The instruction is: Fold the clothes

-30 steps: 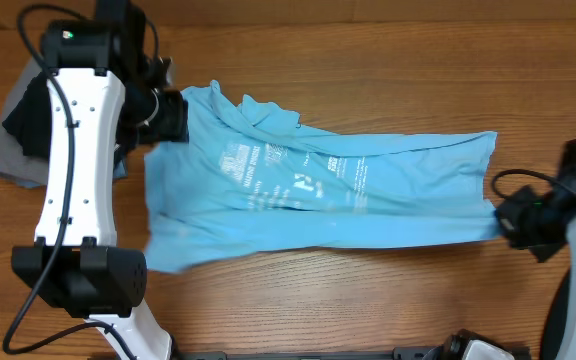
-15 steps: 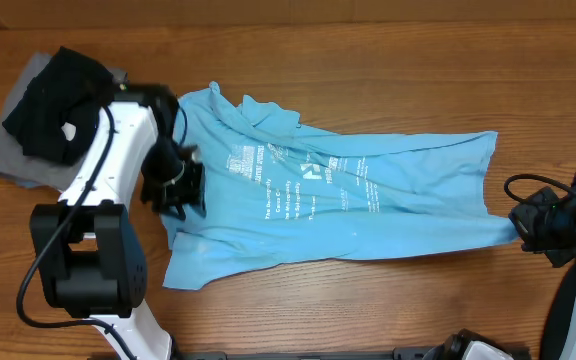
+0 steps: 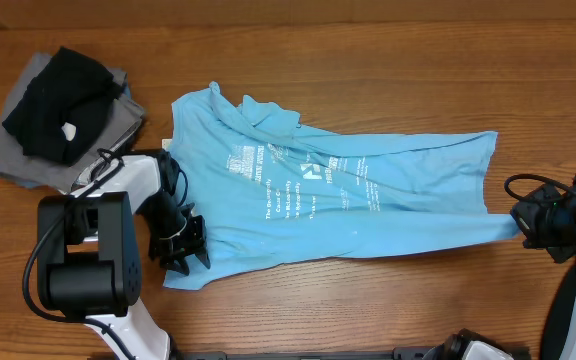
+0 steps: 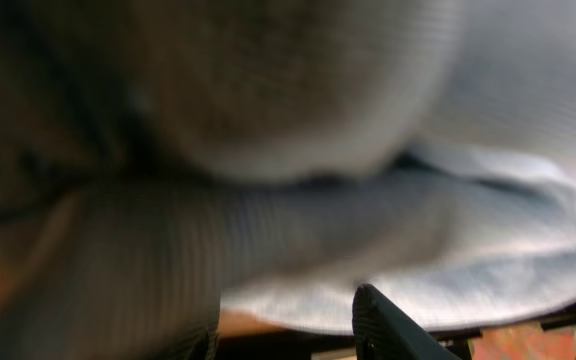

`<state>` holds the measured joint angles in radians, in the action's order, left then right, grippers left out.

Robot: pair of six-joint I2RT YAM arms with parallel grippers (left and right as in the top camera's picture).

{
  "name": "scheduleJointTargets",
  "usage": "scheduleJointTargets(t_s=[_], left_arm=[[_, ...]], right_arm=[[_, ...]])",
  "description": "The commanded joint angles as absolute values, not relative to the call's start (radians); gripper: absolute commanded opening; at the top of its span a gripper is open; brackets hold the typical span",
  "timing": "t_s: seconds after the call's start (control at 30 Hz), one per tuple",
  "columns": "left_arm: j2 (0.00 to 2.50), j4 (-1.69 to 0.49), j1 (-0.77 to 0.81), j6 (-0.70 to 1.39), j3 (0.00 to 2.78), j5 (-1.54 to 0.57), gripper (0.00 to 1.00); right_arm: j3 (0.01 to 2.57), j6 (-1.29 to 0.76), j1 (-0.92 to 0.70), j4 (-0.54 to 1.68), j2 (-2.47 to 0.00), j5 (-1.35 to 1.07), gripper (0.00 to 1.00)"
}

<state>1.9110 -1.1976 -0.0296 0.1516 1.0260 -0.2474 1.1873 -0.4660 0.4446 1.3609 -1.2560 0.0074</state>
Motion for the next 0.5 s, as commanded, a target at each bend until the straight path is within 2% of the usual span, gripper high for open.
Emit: scheduleJointTargets(t_s=[0.0,0.07,0.13,0.47], left_arm=[[1.890,-1.169,-0.026,0.183,0.992,-0.252,0.33],[1.890,-1.166,-0.026,0.183,0.988,-0.253,0.12],[1.890,-1.175,-0.026,0.180,0.993,-0.257,0.04],[1.832,-1.330,-0.095,0.096,1.196,-0.311,0.04]], right_arm=[[1.199,-0.460,0.447,1.352,-1.253,0.025,0.04],[1.199,-0.456,0.447,1.347,-1.253,0.025,0.04],[1.199,-0.444,0.447,1.337,-1.253,0.025,0.04],[1.199,-0.441,0.447,1.325,-1.253,0.026,0.04]])
